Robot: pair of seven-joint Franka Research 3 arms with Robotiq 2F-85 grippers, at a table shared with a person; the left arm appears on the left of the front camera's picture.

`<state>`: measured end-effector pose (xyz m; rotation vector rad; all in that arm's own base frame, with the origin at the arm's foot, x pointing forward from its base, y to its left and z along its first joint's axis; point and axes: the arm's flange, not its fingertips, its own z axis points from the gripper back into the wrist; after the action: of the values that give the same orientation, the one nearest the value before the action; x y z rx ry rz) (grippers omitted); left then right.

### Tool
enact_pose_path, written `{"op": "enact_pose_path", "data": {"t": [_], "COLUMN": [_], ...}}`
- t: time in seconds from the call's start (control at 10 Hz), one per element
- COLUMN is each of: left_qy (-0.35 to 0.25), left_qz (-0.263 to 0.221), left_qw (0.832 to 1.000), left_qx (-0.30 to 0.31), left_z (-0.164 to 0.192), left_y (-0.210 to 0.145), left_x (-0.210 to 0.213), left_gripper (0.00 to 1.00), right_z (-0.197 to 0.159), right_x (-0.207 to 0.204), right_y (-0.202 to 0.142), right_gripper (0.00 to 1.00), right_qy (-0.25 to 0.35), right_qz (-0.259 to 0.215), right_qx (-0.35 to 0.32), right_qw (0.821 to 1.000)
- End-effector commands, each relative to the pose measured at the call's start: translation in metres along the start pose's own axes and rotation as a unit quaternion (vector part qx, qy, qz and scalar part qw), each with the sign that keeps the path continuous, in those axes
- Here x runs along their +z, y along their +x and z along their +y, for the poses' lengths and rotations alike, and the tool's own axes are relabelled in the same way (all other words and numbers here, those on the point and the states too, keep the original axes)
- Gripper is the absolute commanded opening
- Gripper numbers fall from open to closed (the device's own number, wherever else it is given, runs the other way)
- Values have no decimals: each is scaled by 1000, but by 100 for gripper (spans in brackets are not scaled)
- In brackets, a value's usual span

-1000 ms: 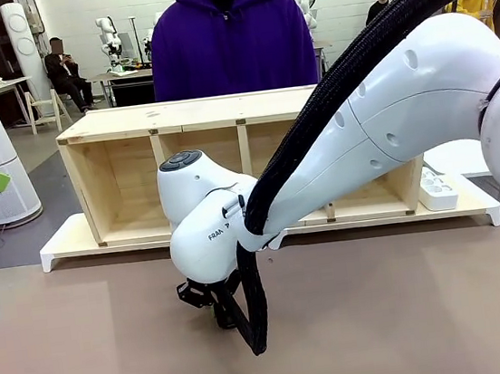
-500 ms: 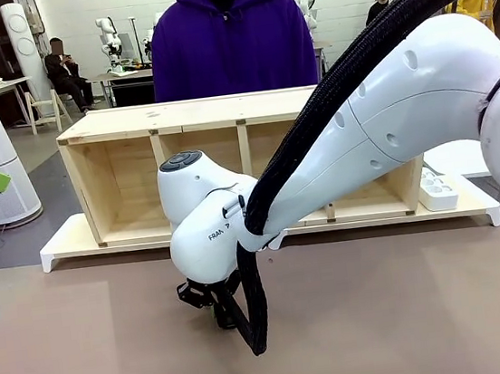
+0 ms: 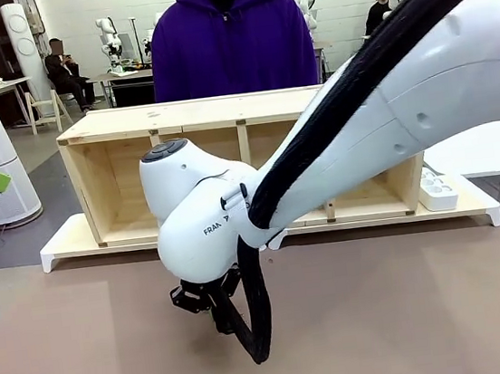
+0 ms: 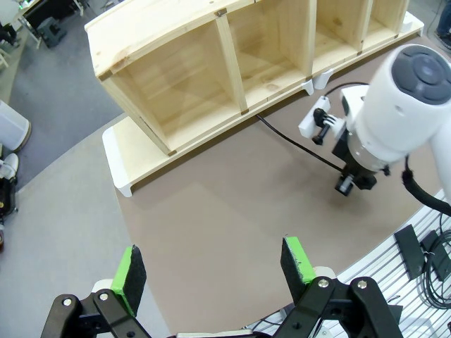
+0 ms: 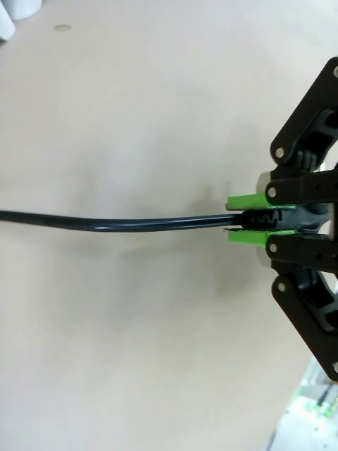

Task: Perform cable management.
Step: Pull the grasped Power Cable to the location of the Power Strip.

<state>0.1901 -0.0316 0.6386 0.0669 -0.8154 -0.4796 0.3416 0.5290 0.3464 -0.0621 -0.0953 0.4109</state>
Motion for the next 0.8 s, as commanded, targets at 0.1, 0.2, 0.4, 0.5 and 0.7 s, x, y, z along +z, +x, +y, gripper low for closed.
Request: {"op": "enact_pose_path", "data": {"t": [0.1, 0.2, 0.4, 0.5, 0.7], "left_qy": [4, 4, 4, 4, 4], "left_qz": [-1, -1, -1, -1, -1], "left_qw": [1000, 1000, 1000, 1000, 1000], "left_qx": [4, 4, 4, 4, 4], "left_z": [1, 1, 1, 1, 1], "left_y": [1, 1, 1, 1, 1], "left_x": [0, 0, 0, 0, 0], "left_gripper": [100, 100, 100, 100, 100], "right_z": [-19, -23, -40, -51, -78], "right_x": [20, 25, 43, 49, 53], "right_y": [-54, -79, -119, -140, -168], "right_gripper": [14, 14, 14, 14, 14], "right_qy": [11, 8, 1, -9, -12], "right_qz": [9, 10, -39, -61, -77], "right_qx": [-29, -29, -67, -92, -143], "right_qw": [999, 1000, 997, 994, 987]}}
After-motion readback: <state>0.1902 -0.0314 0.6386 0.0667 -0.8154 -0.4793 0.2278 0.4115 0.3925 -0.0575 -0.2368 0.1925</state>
